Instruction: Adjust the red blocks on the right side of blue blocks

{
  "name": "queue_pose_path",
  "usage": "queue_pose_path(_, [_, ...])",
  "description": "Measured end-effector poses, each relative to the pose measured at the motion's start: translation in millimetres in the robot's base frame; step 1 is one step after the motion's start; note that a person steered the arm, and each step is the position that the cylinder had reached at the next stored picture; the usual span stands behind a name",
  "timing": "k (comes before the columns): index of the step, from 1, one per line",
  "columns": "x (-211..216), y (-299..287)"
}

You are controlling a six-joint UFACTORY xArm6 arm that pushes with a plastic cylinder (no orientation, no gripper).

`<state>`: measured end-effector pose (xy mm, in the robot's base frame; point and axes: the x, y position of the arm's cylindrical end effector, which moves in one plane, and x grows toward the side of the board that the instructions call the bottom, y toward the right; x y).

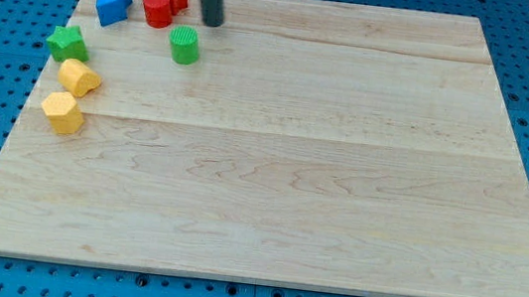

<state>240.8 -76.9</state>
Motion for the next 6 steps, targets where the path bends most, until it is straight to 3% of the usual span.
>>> queue_pose_path(1, [-48, -30])
queue_pose_path(3, [-40, -81])
queue_pose_path(4, [-38, -66])
queue_pose_path(5, [17, 25])
queue_pose_path(6, [128, 25])
